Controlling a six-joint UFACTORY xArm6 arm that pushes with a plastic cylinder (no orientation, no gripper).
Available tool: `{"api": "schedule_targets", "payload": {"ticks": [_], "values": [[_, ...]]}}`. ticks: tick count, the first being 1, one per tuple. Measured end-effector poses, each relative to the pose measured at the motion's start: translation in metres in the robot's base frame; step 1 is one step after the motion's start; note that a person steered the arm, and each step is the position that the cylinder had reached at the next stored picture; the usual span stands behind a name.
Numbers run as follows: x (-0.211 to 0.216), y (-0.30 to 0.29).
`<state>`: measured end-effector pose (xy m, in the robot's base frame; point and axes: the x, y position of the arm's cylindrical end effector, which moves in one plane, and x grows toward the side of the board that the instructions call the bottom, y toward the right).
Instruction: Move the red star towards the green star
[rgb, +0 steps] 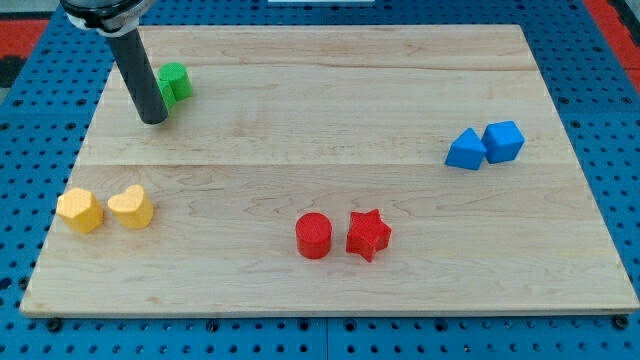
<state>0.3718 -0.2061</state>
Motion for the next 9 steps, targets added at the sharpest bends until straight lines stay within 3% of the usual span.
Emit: {"api": "schedule_targets", "payload": {"ticks": [1, 2, 3, 4, 5, 6, 7, 8, 9], "values": [[0.000, 0.002], [0.014, 0.040], [0.043, 0.041], [0.044, 0.036], [0.044, 0.101], [0.054, 0.224], [0.098, 0.331], [0.161, 0.362], [0.195, 0.333]]}}
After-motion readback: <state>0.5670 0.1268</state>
